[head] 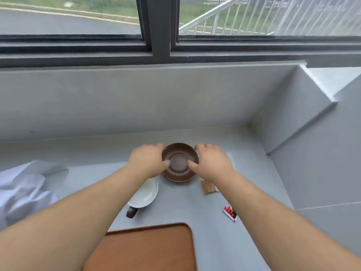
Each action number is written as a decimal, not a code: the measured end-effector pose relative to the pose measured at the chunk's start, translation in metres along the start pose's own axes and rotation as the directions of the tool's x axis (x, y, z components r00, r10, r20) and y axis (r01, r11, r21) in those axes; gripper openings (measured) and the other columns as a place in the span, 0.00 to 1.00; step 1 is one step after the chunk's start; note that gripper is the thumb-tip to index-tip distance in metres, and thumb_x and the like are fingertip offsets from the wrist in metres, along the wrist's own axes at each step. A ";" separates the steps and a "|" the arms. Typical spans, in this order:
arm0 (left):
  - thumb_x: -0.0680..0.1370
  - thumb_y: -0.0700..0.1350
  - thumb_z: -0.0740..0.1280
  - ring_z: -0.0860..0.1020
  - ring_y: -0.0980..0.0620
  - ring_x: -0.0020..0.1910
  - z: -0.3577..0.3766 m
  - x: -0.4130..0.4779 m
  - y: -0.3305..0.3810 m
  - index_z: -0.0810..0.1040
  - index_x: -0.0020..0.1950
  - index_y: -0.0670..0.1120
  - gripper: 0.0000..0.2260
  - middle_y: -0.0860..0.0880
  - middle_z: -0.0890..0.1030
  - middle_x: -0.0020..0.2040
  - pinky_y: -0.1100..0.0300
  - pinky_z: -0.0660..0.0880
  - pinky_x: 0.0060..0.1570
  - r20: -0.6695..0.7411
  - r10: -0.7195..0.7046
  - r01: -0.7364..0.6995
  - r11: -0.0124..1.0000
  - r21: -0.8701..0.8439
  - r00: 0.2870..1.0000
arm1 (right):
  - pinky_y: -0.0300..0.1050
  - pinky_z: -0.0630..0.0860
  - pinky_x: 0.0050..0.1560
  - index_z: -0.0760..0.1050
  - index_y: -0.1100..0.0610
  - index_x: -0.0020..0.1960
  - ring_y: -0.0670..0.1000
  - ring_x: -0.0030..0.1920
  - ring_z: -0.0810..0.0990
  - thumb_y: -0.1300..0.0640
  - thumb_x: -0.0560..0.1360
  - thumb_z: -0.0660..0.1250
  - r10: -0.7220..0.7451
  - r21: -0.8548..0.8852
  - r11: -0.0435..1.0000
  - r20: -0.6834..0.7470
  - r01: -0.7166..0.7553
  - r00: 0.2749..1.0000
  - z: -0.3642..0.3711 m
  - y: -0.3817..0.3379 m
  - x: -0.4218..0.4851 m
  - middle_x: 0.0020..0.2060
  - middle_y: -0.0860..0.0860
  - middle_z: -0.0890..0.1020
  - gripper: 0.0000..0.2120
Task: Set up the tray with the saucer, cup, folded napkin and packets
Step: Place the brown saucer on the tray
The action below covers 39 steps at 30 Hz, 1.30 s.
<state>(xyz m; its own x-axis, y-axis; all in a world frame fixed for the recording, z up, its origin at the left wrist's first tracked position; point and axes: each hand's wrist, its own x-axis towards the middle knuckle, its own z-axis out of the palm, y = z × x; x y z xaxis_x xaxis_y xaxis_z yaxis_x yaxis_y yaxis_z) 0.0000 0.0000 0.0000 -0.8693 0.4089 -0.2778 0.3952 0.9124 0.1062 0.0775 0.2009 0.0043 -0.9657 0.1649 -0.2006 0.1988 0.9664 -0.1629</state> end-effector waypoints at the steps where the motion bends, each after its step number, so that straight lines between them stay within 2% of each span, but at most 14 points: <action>1: 0.76 0.63 0.64 0.79 0.43 0.60 0.002 0.002 0.000 0.72 0.71 0.56 0.25 0.48 0.82 0.60 0.51 0.75 0.51 0.029 -0.018 0.018 1.000 -0.021 0.999 | 0.53 0.75 0.55 0.71 0.51 0.66 0.59 0.60 0.75 0.36 0.74 0.63 0.024 0.029 0.999 0.024 -0.025 0.999 0.003 0.002 0.003 0.58 0.54 0.79 0.28; 4: 0.76 0.62 0.64 0.79 0.43 0.60 0.012 0.008 -0.002 0.73 0.70 0.57 0.23 0.49 0.83 0.60 0.52 0.76 0.53 0.092 -0.068 0.078 0.991 -0.106 0.993 | 0.55 0.77 0.54 0.68 0.50 0.69 0.59 0.61 0.75 0.38 0.74 0.65 0.083 0.105 0.990 0.084 -0.092 0.993 0.014 0.007 0.009 0.60 0.54 0.77 0.28; 8: 0.76 0.62 0.65 0.79 0.46 0.60 0.022 0.012 -0.005 0.75 0.68 0.56 0.22 0.52 0.82 0.61 0.50 0.78 0.59 0.160 -0.091 0.123 0.971 -0.207 0.983 | 0.55 0.80 0.52 0.67 0.50 0.69 0.58 0.58 0.77 0.41 0.75 0.65 0.106 0.176 0.975 0.158 -0.133 0.982 0.023 0.008 0.013 0.59 0.54 0.76 0.26; 16: 0.79 0.52 0.65 0.80 0.48 0.58 0.033 0.021 -0.008 0.81 0.63 0.54 0.14 0.53 0.84 0.60 0.53 0.79 0.57 0.173 -0.121 0.172 0.930 -0.324 0.977 | 0.52 0.78 0.55 0.67 0.51 0.73 0.57 0.58 0.79 0.49 0.78 0.63 0.148 0.379 0.902 0.182 -0.208 0.972 0.035 0.004 0.018 0.64 0.54 0.75 0.24; 21: 0.79 0.45 0.64 0.79 0.49 0.54 0.038 0.027 -0.012 0.81 0.60 0.55 0.12 0.54 0.84 0.58 0.58 0.74 0.50 0.161 -0.142 0.196 0.897 -0.396 0.977 | 0.46 0.74 0.45 0.68 0.52 0.71 0.56 0.51 0.80 0.55 0.77 0.62 0.203 0.498 0.822 0.201 -0.279 0.958 0.037 0.002 0.025 0.58 0.55 0.79 0.22; 28: 0.78 0.43 0.64 0.78 0.48 0.48 0.036 0.029 -0.013 0.77 0.52 0.58 0.10 0.55 0.79 0.48 0.59 0.71 0.44 0.117 -0.153 0.189 0.870 -0.454 0.981 | 0.46 0.73 0.42 0.68 0.51 0.70 0.56 0.50 0.80 0.56 0.77 0.62 0.229 0.534 0.791 0.193 -0.298 0.954 0.032 0.000 0.027 0.57 0.55 0.79 0.22; 33: 0.78 0.43 0.64 0.78 0.46 0.46 0.023 0.023 -0.014 0.73 0.51 0.57 0.08 0.54 0.79 0.49 0.60 0.66 0.33 0.069 -0.177 0.189 0.861 -0.472 0.982 | 0.45 0.72 0.39 0.66 0.52 0.72 0.57 0.48 0.81 0.59 0.76 0.60 0.262 0.568 0.761 0.172 -0.313 0.949 0.022 -0.002 0.025 0.56 0.55 0.80 0.24; 36: 0.78 0.43 0.64 0.79 0.45 0.49 0.015 0.017 -0.017 0.73 0.55 0.55 0.08 0.53 0.80 0.50 0.57 0.70 0.37 0.047 -0.205 0.200 0.838 -0.508 0.978 | 0.46 0.76 0.45 0.67 0.54 0.75 0.58 0.51 0.82 0.61 0.76 0.58 0.285 0.577 0.747 0.169 -0.329 0.944 0.014 -0.003 0.021 0.59 0.55 0.81 0.26; 39: 0.78 0.43 0.66 0.81 0.45 0.51 0.007 0.008 -0.020 0.75 0.64 0.53 0.15 0.54 0.82 0.47 0.53 0.78 0.48 0.046 -0.221 0.210 0.809 -0.549 0.974 | 0.50 0.82 0.47 0.74 0.52 0.68 0.57 0.46 0.85 0.62 0.74 0.57 0.314 0.600 0.718 0.172 -0.352 0.934 0.007 -0.006 0.016 0.51 0.53 0.84 0.24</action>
<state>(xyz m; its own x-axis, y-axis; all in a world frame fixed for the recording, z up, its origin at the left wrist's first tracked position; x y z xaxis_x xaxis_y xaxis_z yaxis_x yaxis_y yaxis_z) -0.0133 -0.0153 -0.0109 -0.9207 0.1954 -0.3377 -0.0253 0.8337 0.5516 0.0623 0.1967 -0.0048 -0.8106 0.4237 -0.4043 0.5830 0.5180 -0.6260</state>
